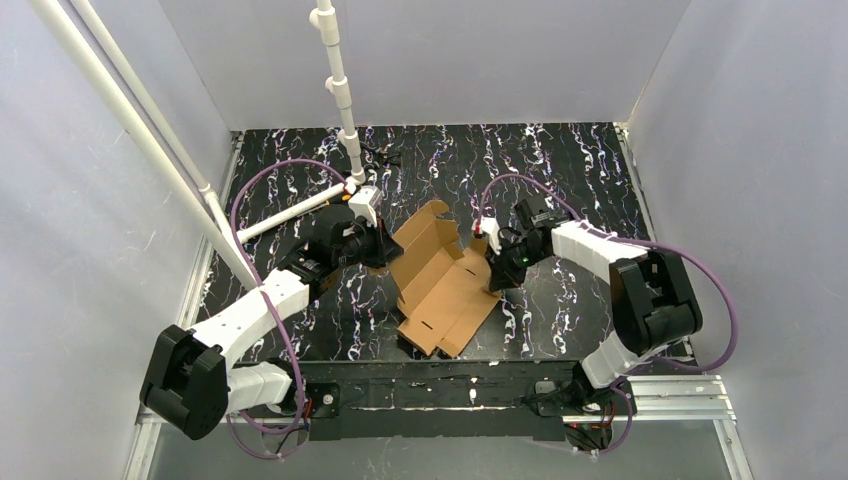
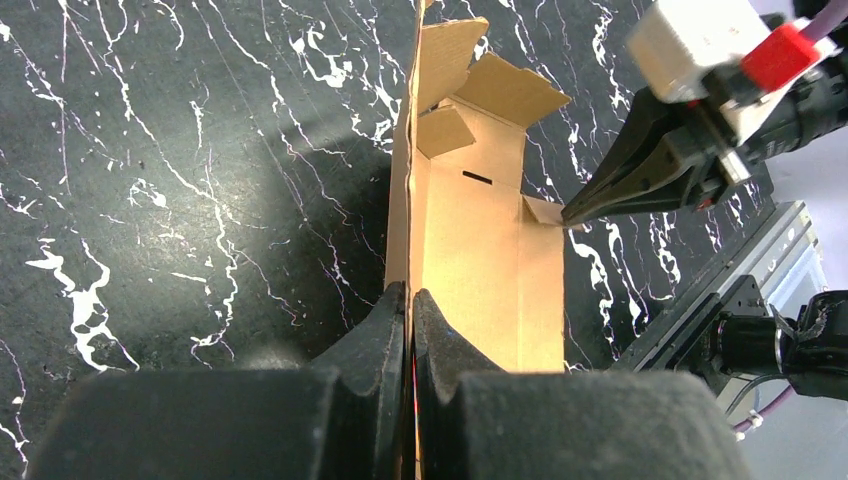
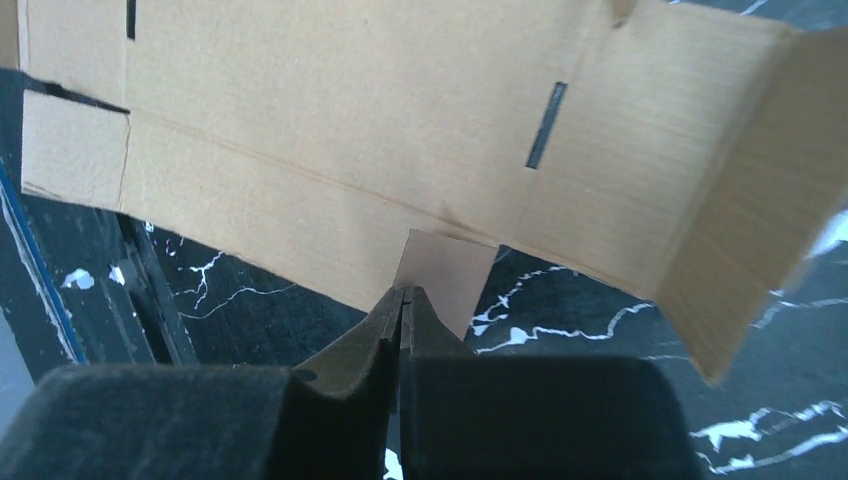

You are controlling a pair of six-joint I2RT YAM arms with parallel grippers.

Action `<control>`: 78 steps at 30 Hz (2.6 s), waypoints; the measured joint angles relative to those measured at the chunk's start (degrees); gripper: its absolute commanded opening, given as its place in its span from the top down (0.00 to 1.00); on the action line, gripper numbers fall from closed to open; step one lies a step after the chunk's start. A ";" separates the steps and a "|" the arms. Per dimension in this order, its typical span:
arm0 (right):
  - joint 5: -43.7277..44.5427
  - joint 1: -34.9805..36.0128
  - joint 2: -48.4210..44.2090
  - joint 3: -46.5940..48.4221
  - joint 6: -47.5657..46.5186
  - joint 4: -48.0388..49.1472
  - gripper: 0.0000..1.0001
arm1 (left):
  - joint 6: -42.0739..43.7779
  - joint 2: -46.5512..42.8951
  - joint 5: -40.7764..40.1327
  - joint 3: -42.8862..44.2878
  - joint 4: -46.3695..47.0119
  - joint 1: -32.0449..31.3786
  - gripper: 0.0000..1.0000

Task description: Fold the paper box

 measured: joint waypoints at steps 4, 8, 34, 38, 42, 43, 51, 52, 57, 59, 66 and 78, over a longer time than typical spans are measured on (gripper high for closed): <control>2.05 2.27 2.69 0.04 -1.09 -1.29 0.91 | 0.02 0.17 0.20 0.42 0.07 0.00 1.00; 5.03 4.28 5.16 0.63 -0.70 -1.42 0.93 | 0.02 0.17 0.35 0.66 0.09 0.00 1.00; -5.81 -12.22 1.75 13.68 7.37 2.03 0.08 | 17.51 -0.17 5.75 11.72 -2.99 0.00 1.00; -5.22 -12.02 5.09 11.91 12.17 8.20 0.09 | 21.70 0.26 6.23 13.64 -4.28 0.00 1.00; -4.39 -11.80 4.63 6.23 16.81 18.82 0.10 | 24.65 1.70 6.97 15.04 -5.88 0.00 1.00; -4.04 -11.69 4.61 4.98 17.55 21.53 0.11 | 25.11 2.05 7.06 15.32 -6.16 0.00 1.00; -5.11 -10.86 6.36 3.32 18.78 33.77 0.36 | 26.82 3.32 8.66 17.68 -8.31 0.00 1.00; -5.16 -10.58 6.88 3.32 18.67 34.69 0.41 | 26.82 3.56 8.94 18.21 -8.41 0.00 1.00; -5.33 -9.66 7.54 3.32 17.64 35.63 0.73 | 26.97 4.26 9.42 19.80 -9.64 0.00 1.00; -5.33 -9.51 7.52 3.32 17.14 35.71 0.84 | 27.63 4.42 9.31 20.52 -10.80 0.00 1.00; -5.22 -9.38 6.32 3.32 20.35 38.56 0.99 | 33.07 6.56 7.82 27.43 -16.20 0.00 1.00; 1.16 -8.81 6.05 -2.54 29.53 58.86 0.99 | 40.02 11.21 9.33 32.11 -17.00 0.00 1.00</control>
